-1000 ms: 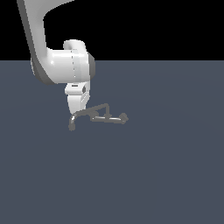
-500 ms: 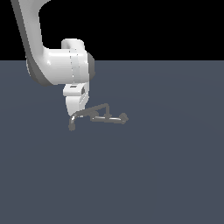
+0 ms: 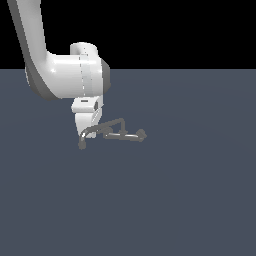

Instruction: Turn on the faucet by rotating a designated handle.

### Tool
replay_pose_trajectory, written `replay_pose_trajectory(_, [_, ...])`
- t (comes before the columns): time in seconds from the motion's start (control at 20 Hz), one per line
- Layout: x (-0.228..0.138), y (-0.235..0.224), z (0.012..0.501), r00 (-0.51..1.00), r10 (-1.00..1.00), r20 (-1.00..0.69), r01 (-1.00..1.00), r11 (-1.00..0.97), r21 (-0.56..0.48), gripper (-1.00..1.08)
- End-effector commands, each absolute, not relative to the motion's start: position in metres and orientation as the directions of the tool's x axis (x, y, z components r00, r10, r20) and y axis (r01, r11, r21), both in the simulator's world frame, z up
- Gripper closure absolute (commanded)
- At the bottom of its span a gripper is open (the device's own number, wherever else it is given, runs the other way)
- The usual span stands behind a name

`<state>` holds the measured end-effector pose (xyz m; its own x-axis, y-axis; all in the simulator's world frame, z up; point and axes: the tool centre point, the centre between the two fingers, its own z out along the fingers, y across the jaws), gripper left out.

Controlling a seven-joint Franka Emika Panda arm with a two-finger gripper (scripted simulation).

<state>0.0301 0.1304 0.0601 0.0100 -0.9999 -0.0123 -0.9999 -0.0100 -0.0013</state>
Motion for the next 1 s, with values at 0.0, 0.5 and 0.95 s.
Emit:
replay_pose_trajectory(0.0, [0.034, 0.120, 0.061, -0.006, -1.000, -0.008, -1.000, 0.006, -0.005, 1.08])
replay_pose_trajectory(0.5, [0.037, 0.103, 0.061, 0.015, -1.000, -0.017, -1.000, -0.015, -0.002, 1.08])
replay_pose_trajectory(0.95, [0.064, 0.048, 0.061, -0.023, -1.000, 0.000, -1.000, 0.023, 0.000, 1.08])
